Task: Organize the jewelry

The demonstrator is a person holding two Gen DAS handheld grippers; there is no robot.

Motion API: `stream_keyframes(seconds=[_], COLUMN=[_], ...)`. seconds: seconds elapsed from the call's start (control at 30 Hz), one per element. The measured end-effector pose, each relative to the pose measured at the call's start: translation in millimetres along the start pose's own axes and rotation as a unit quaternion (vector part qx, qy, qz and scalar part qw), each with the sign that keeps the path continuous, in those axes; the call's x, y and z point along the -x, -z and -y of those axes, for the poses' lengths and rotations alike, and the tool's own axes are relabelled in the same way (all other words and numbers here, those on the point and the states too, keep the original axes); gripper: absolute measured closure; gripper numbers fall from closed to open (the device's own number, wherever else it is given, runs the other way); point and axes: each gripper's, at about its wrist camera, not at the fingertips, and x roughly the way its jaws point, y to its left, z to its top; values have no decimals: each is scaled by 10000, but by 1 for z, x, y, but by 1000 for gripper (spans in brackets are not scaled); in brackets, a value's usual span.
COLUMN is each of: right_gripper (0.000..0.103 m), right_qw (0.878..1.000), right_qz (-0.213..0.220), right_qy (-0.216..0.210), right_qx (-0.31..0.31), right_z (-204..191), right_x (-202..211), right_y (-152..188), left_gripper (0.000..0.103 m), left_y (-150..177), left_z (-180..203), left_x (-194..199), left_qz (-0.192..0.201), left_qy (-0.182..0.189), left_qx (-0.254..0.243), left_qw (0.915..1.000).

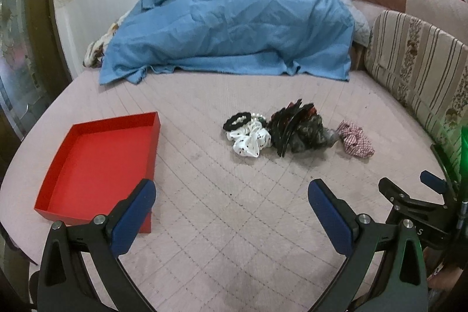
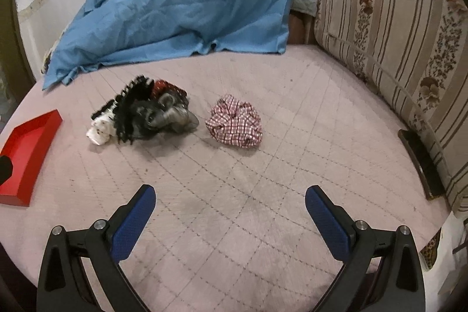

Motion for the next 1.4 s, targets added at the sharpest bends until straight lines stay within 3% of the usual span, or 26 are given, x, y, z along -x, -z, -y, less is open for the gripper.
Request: stream_keyframes(seconds=[0.53,0.9,1.2,1.4], right_gripper=[0,0,0,0], right_qw=[9944,9851,9776,9732], right_qz=[1007,1699,2084,2273], right_qy=[98,36,-111,-140], right_qx=[320,280,255,330], right_z=[-17,-16,-16,-16], right_x=[86,132,151,158], right_y=[3,8,12,19], left_gripper=[0,0,0,0], left_y=[3,10,17,20], left_z=[-9,-2,0,-3], left_x=[75,119,138,140], left_qz=[891,1733,2069,2027], left_qy=[9,-230,-185,-219], left_qx=[158,-79,-20,193], left_qw=[9959,9846,9782,9788])
